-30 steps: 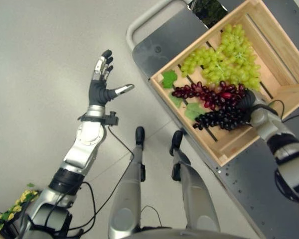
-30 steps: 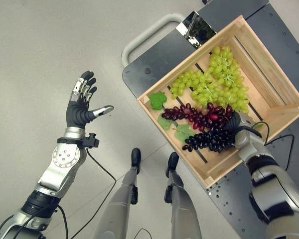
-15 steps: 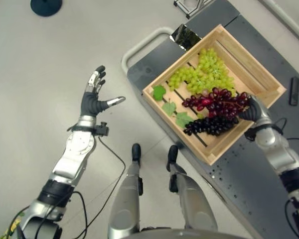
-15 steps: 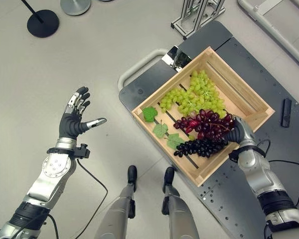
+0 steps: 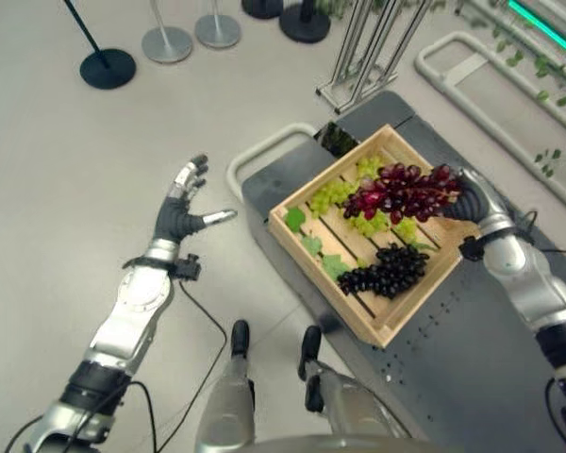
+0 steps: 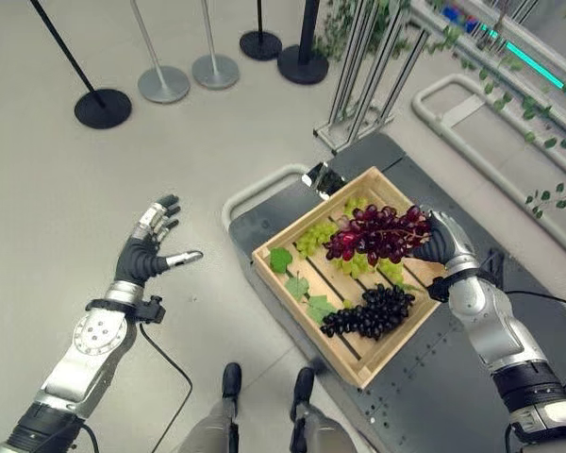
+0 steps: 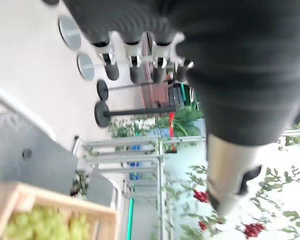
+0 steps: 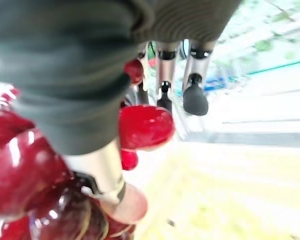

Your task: Pick up the fruits from the basket on one side to the basket on the other side

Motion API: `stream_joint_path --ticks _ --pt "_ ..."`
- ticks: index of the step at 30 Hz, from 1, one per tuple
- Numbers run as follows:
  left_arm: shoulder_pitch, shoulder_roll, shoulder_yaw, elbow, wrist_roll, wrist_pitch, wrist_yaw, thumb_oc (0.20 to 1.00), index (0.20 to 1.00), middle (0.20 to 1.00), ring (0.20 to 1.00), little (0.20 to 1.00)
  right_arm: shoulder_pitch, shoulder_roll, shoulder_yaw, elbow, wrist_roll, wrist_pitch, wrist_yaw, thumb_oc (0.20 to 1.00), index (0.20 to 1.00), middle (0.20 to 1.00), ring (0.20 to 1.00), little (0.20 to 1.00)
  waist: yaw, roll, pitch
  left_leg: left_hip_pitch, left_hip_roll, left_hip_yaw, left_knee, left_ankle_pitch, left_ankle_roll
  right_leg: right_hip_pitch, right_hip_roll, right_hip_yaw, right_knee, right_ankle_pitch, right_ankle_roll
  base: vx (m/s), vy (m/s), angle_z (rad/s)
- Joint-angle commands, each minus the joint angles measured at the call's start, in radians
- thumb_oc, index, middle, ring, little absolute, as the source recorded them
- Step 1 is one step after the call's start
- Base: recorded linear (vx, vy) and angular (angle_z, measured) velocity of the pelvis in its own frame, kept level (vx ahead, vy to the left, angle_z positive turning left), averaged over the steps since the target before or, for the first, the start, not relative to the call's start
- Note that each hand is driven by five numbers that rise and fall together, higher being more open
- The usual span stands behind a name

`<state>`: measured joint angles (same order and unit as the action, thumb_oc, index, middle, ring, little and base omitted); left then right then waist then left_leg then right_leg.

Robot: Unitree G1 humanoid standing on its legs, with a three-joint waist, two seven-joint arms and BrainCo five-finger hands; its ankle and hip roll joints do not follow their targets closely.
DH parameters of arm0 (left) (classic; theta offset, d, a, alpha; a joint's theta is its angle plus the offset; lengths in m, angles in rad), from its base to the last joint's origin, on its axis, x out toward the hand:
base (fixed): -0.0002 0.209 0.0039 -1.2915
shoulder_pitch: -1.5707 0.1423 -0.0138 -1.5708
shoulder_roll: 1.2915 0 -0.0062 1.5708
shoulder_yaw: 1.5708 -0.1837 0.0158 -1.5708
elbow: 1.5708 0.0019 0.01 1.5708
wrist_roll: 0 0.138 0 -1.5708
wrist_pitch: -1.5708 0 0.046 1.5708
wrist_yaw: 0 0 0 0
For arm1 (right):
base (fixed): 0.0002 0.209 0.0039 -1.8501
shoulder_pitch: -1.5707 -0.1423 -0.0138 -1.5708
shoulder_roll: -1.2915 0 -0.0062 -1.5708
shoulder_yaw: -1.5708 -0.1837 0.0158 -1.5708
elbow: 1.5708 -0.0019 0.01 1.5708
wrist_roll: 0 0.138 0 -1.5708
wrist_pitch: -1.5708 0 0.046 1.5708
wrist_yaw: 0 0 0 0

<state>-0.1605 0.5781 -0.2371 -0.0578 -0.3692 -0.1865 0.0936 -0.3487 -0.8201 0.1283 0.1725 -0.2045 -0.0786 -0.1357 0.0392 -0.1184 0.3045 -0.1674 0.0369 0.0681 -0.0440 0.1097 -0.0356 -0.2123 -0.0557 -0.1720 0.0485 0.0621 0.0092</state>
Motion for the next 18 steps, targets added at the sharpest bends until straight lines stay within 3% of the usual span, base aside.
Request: stream_joint_path --ticks 1,10,15,17,18 --pt "0.041 -0.015 -0.059 0.023 -0.045 0.001 -0.063 1.000 1.000 1.000 1.000 1.000 -0.049 -0.060 -0.007 -0.069 0.060 -0.072 0.008 0.200 0.200 0.200 0.200 0.200 -0.013 -0.057 -0.153 0.035 -0.014 0.015 0.006 -0.057 0.012 0.002 -0.097 0.000 0.002 0.083 0.153 0.08 0.017 -0.09" --pt "0.039 -0.050 -0.146 0.051 -0.182 0.043 -0.121 1.000 1.000 1.000 1.000 1.000 -0.074 -0.080 0.014 -0.119 0.067 -0.074 0.025 0.200 0.200 0.200 0.200 0.200 -0.033 -0.053 -0.213 0.081 -0.007 0.043 -0.024 -0.056 0.010 0.032 -0.091 0.015 -0.029 0.090 0.156 0.05 0.003 -0.10" --pt "0.016 -0.108 -0.268 0.096 -0.465 0.094 -0.162 1.000 1.000 1.000 1.000 1.000 -0.108 -0.076 0.042 -0.151 0.093 -0.079 0.024 0.200 0.200 0.200 0.200 0.200 -0.058 -0.052 -0.236 0.103 -0.002 0.056 -0.029 -0.059 0.009 0.041 -0.085 0.028 -0.035 0.092 0.155 0.04 -0.006 -0.08" --pt "-0.016 -0.109 -0.318 0.098 -0.460 0.103 -0.159 1.000 1.000 1.000 1.000 1.000 -0.119 -0.082 0.057 -0.159 0.094 -0.077 0.017 0.200 0.200 0.200 0.200 0.200 -0.064 -0.048 -0.237 0.104 0.001 0.059 -0.030 -0.059 0.008 0.041 -0.083 0.031 -0.035 0.094 0.154 0.02 -0.010 -0.20" --pt "-0.038 -0.079 -0.326 0.075 -0.378 0.101 -0.170 1.000 1.000 1.000 1.000 1.000 -0.122 -0.097 0.056 -0.155 0.096 -0.077 0.020 0.200 0.200 0.200 0.200 0.200 -0.065 -0.046 -0.238 0.103 0.001 0.057 -0.031 -0.059 0.008 0.041 -0.082 0.033 -0.037 0.093 0.154 0.04 0.006 -0.08"
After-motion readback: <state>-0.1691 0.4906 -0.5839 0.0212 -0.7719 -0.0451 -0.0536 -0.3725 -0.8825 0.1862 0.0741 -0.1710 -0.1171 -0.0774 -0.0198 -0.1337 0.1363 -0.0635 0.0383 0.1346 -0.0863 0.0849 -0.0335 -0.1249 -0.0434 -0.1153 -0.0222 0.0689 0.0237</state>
